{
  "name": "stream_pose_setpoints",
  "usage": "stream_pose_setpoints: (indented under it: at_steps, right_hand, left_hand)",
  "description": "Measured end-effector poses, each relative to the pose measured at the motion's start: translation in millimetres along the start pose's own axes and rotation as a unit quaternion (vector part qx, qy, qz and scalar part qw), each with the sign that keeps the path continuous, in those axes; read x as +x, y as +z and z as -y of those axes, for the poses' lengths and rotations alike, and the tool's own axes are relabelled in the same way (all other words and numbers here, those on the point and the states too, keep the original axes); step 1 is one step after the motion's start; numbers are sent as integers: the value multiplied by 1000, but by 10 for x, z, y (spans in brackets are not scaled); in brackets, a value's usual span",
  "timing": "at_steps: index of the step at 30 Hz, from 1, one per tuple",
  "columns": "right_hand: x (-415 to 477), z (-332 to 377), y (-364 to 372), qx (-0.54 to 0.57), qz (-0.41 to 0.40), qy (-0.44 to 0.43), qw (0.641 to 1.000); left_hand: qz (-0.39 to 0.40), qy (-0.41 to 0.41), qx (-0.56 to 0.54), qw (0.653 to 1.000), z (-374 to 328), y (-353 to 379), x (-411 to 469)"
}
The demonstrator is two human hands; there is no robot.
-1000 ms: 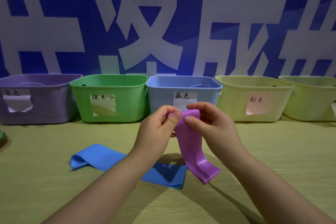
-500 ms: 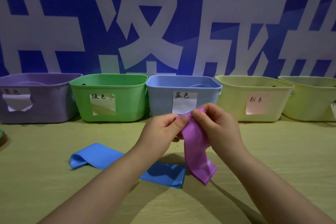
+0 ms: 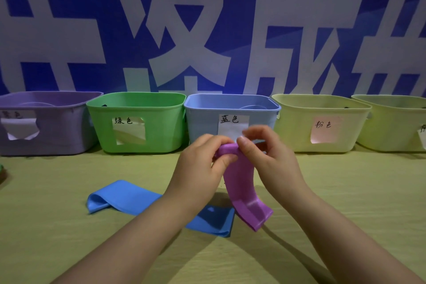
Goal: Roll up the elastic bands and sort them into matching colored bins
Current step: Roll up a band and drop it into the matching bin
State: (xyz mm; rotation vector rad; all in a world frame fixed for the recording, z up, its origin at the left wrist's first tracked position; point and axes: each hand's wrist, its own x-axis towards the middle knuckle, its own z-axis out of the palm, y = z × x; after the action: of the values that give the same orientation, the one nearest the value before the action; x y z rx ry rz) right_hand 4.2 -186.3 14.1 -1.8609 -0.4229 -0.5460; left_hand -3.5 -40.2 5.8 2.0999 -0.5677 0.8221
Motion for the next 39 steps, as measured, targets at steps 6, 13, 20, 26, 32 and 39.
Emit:
stream_pose_setpoints:
  at_steps: [6, 13, 20, 26, 32, 39]
  right_hand:
    - [23, -39, 3, 77, 33, -37, 996]
    - [45, -91, 6, 65, -9, -44, 997]
    - [28, -60, 9, 35, -22, -45, 998]
    - [28, -32, -9, -22, -29, -30, 999]
    - [20, -18, -8, -41, -36, -1, 999]
    - [49, -28, 14, 59, 27, 89, 994]
  left_hand:
    - [-1, -83, -90, 993, 31, -7, 37]
    - [16, -88, -122, 988, 6, 12, 34]
    - [17, -113, -161, 980, 18, 14, 40]
    - [30, -101, -202, 974, -3, 39, 23]
    - [43, -60, -80, 994, -28, 21, -21]
    - [14, 40, 5, 999, -2, 29, -36]
